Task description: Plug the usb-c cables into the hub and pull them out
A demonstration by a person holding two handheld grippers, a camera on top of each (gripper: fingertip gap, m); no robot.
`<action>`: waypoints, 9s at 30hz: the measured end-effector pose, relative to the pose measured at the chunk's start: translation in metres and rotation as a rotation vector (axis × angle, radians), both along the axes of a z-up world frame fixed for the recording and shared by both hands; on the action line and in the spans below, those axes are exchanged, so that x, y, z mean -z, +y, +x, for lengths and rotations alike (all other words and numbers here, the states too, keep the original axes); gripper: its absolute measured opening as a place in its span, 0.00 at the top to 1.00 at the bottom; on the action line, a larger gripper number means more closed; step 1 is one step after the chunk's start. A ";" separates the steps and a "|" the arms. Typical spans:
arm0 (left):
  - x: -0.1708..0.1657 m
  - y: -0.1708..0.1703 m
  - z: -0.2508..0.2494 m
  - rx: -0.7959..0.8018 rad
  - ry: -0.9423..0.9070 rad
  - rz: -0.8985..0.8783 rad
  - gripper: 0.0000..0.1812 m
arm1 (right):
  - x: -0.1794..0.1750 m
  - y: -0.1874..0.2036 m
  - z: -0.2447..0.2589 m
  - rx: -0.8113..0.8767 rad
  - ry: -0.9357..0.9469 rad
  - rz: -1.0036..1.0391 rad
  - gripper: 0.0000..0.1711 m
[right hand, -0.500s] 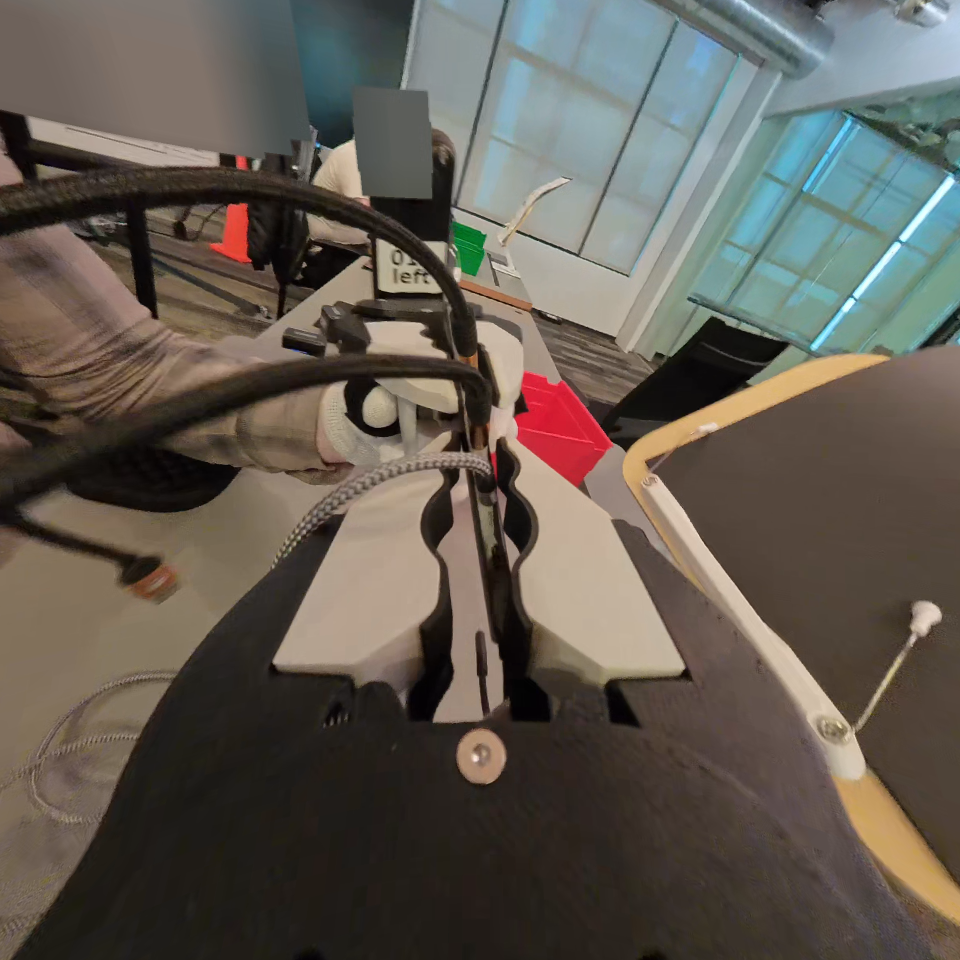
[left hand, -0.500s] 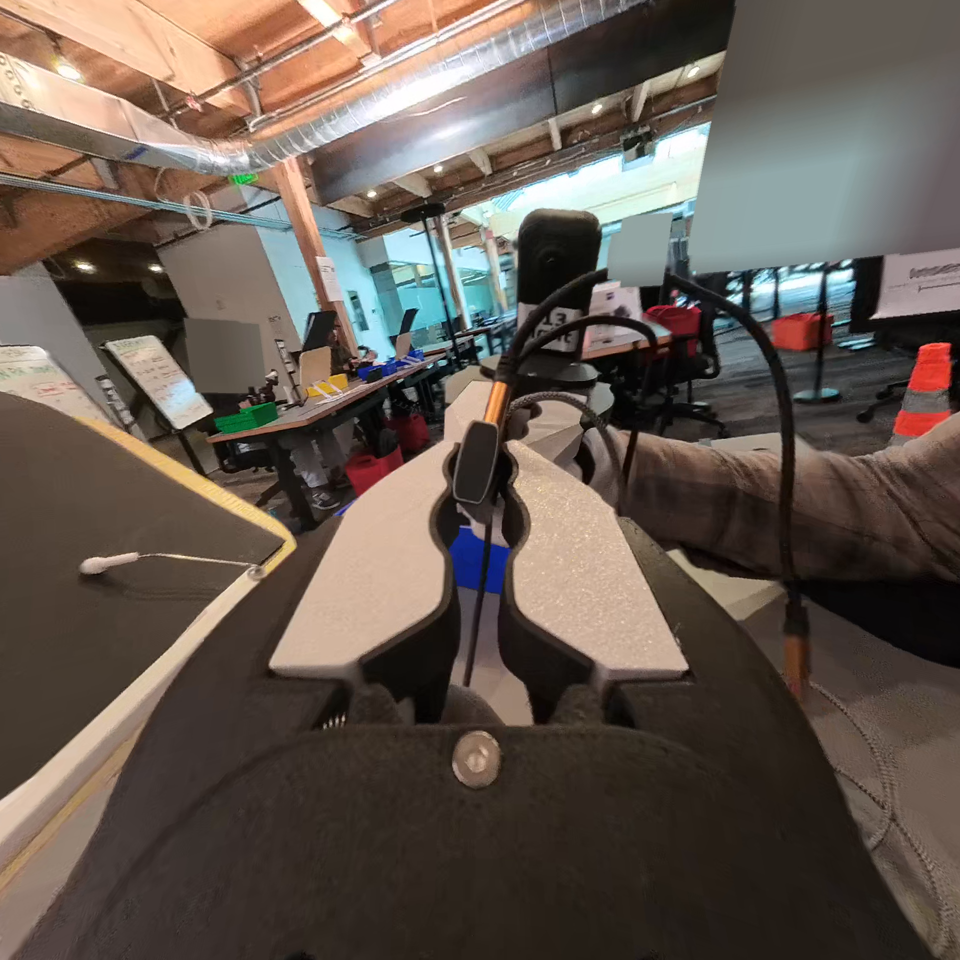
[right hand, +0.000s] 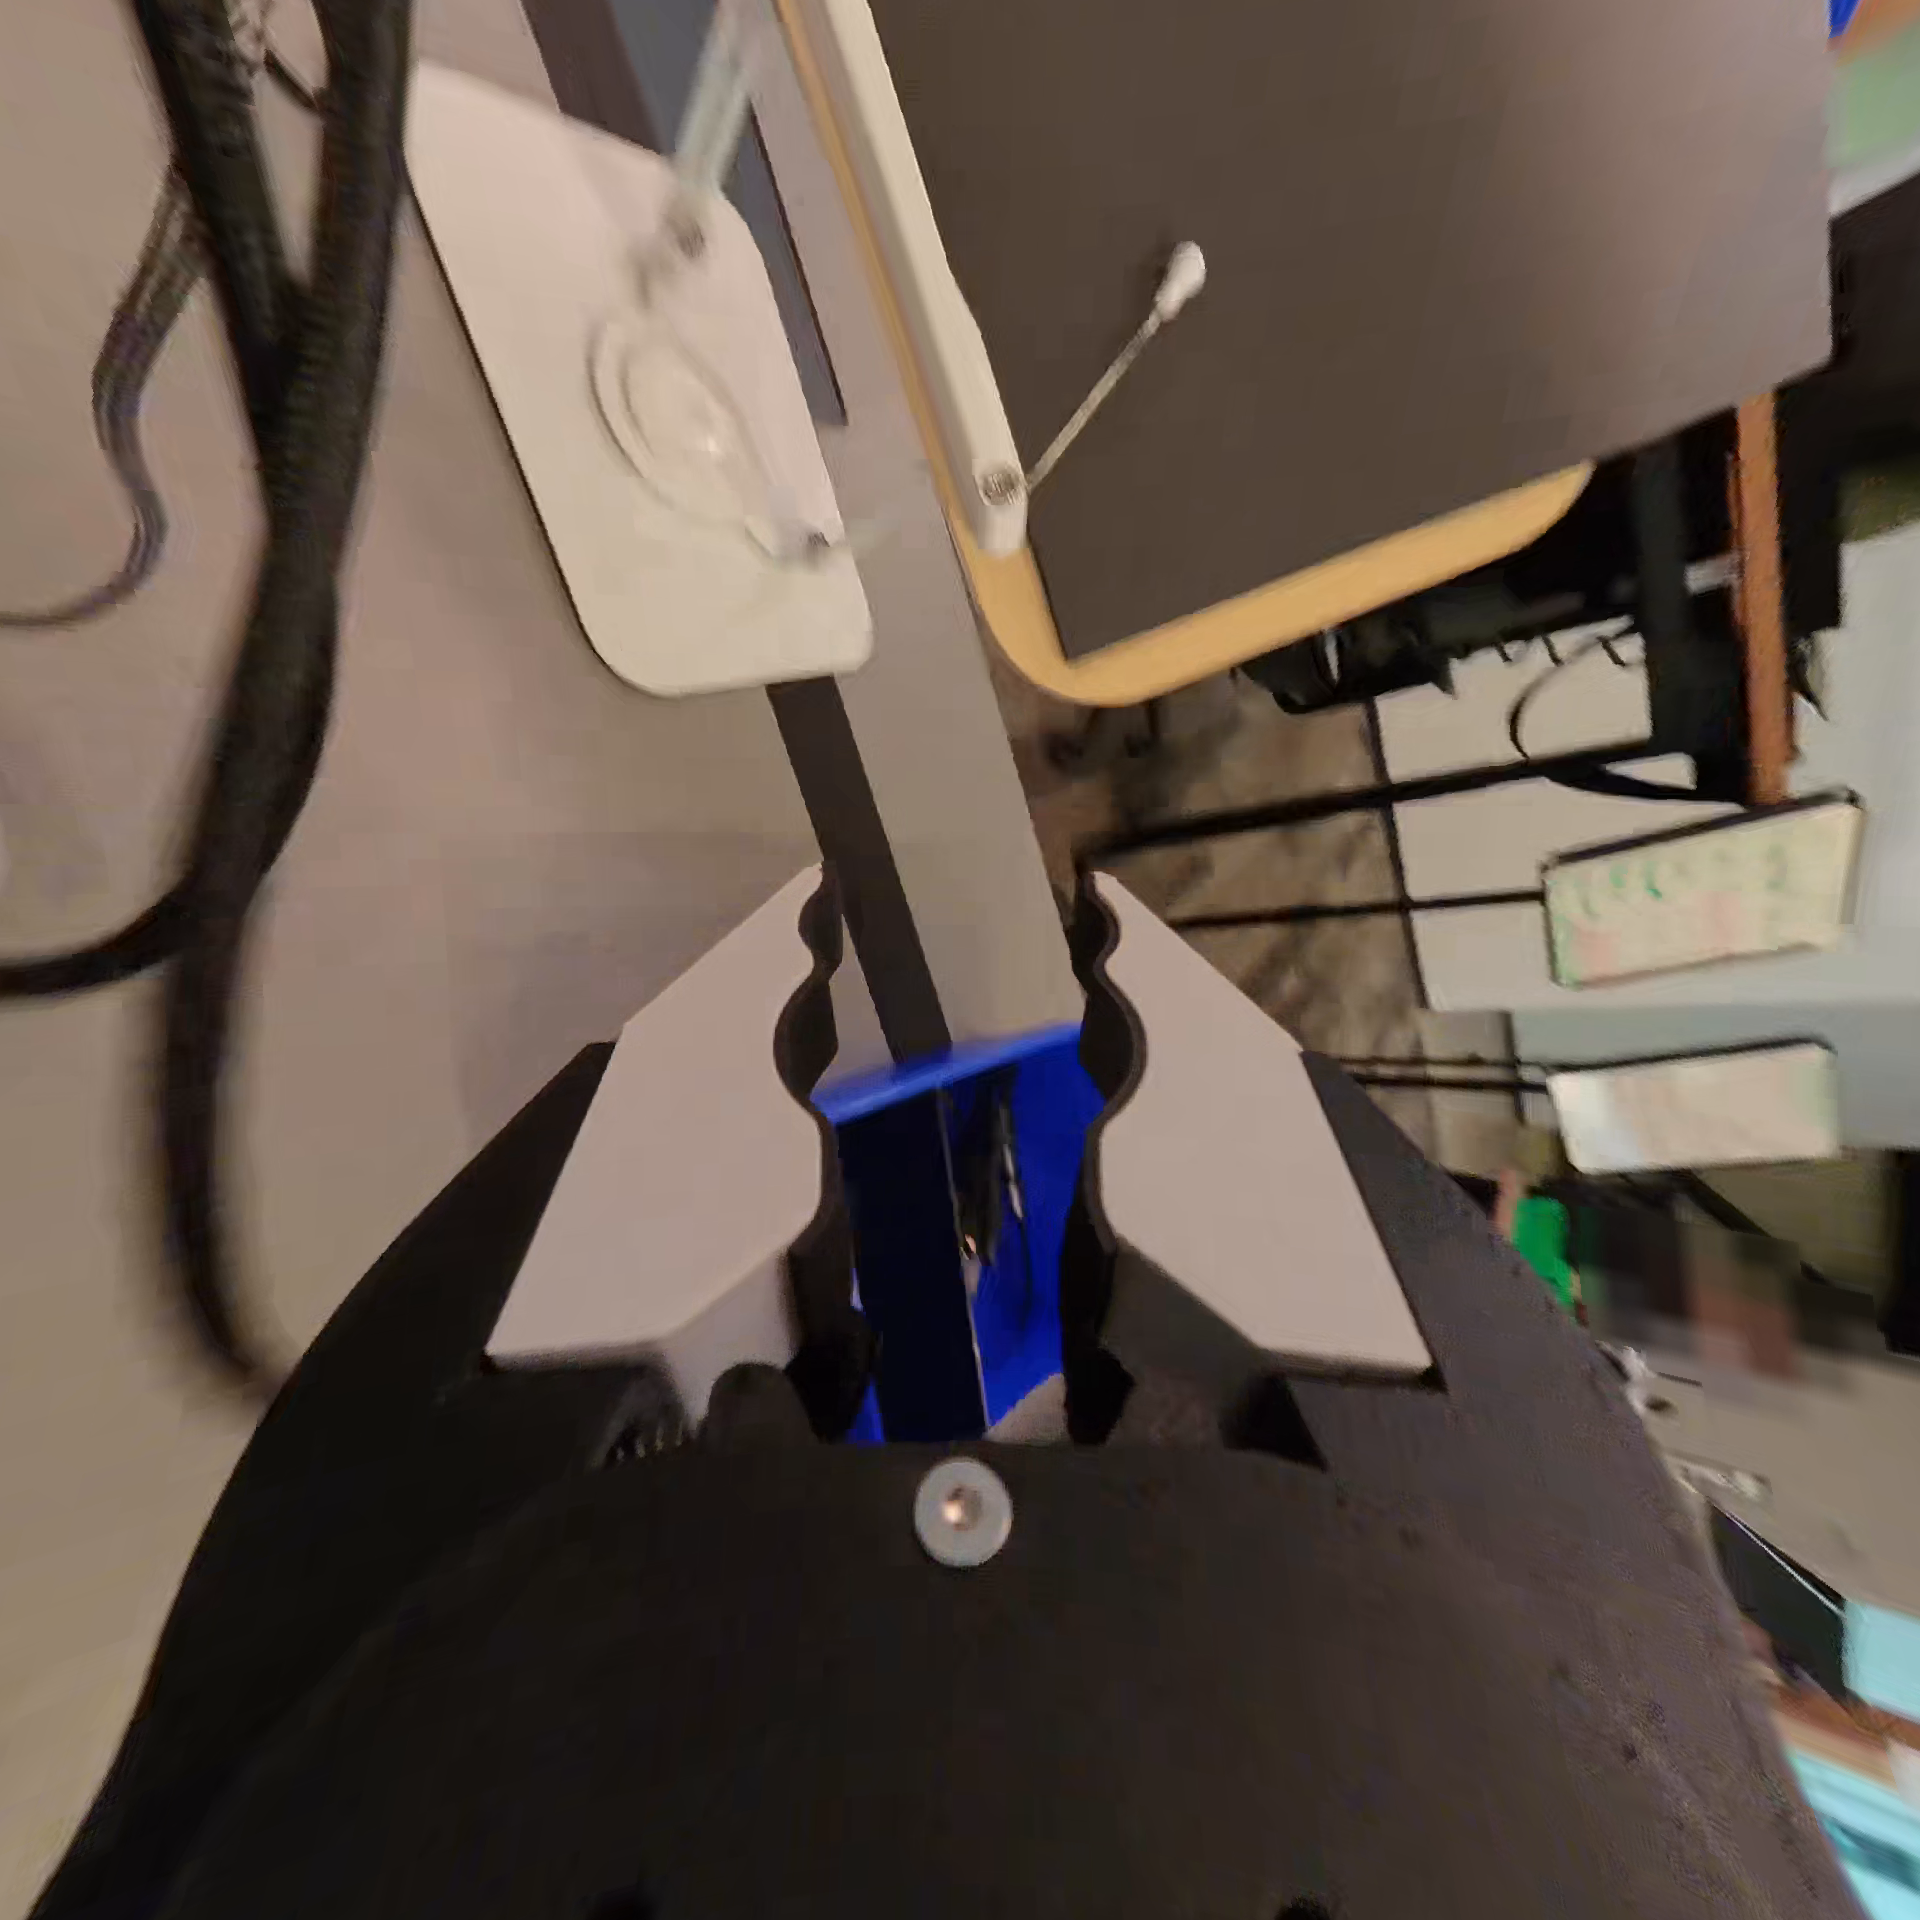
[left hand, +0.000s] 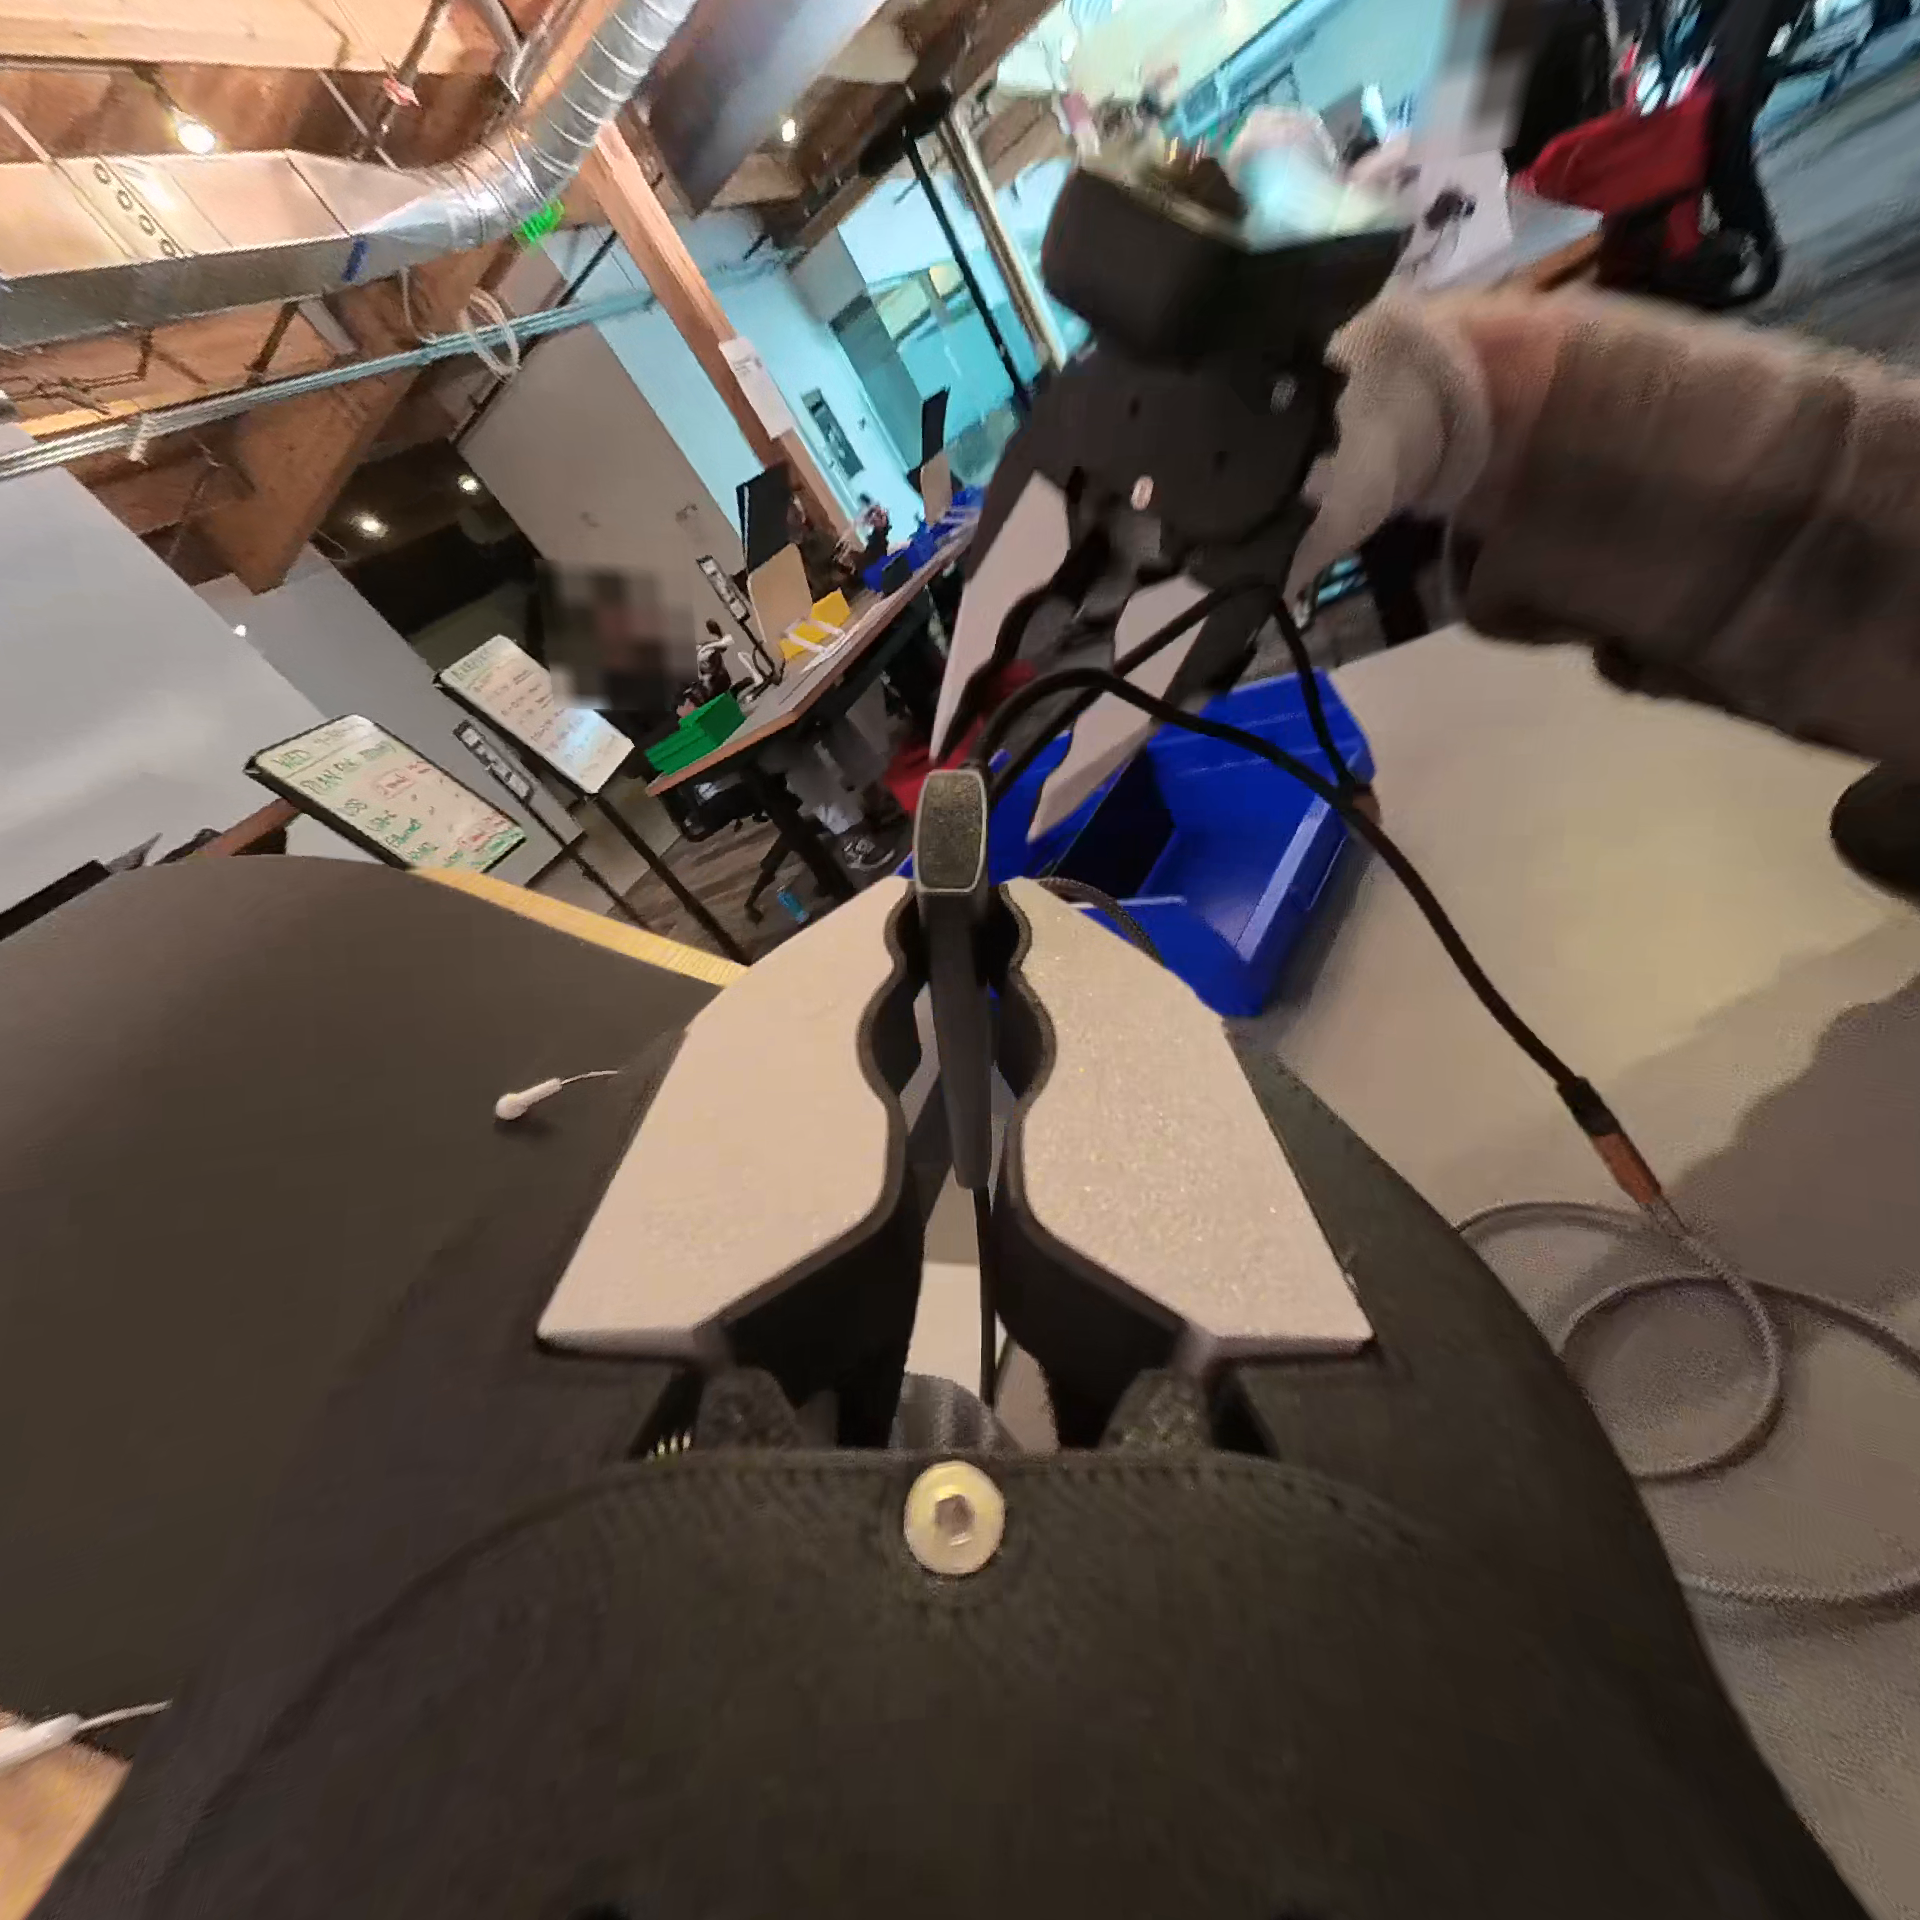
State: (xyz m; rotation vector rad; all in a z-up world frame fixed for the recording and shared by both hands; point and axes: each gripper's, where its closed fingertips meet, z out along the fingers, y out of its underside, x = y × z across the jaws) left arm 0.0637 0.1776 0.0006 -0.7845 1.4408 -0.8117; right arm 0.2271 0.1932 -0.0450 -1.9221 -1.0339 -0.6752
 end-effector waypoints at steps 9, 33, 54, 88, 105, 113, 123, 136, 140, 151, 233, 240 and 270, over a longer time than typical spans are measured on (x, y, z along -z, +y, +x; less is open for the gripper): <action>0.011 -0.009 0.005 -0.063 0.095 0.146 0.94 | -0.035 -0.050 -0.078 -0.163 0.026 0.049 0.61; -0.009 -0.044 -0.007 0.067 0.091 0.075 0.76 | 0.012 -0.008 -0.104 -0.157 0.200 0.125 1.00; 0.125 -0.014 0.024 0.141 0.552 -0.235 0.74 | 0.063 -0.075 -0.115 -0.341 0.222 0.198 1.00; 0.144 -0.011 0.033 0.097 0.583 -0.196 0.73 | 0.180 -0.163 -0.106 -0.107 0.076 -0.431 0.64; 0.144 -0.006 0.032 0.095 0.578 -0.216 0.73 | 0.221 -0.119 -0.077 0.455 0.819 -0.521 0.23; 0.137 0.000 0.028 0.090 0.555 -0.228 0.73 | 0.201 -0.118 -0.088 0.450 0.827 -0.514 0.21; 0.128 0.002 0.025 0.093 0.527 -0.232 0.73 | 0.230 -0.104 -0.092 0.609 0.732 -0.480 0.18; 0.109 0.006 0.017 0.096 0.471 -0.226 0.74 | 0.218 -0.098 -0.091 0.633 0.749 -0.402 0.72; 0.101 0.009 0.012 0.089 0.448 -0.222 0.74 | 0.218 -0.097 -0.083 0.639 0.751 -0.359 0.89; 0.092 0.017 0.007 0.070 0.417 -0.222 0.74 | 0.213 -0.094 -0.082 0.557 0.775 -0.290 0.96; 0.089 0.029 -0.002 0.051 0.404 -0.213 0.74 | 0.208 -0.150 -0.207 -0.285 0.174 -0.566 0.88; 0.107 0.019 0.007 0.064 0.468 -0.191 0.74 | 0.217 -0.182 -0.172 -0.490 -0.036 -0.773 0.87; 0.121 0.005 0.013 0.105 0.517 -0.180 0.74 | 0.220 -0.186 -0.127 0.158 0.683 -0.533 0.67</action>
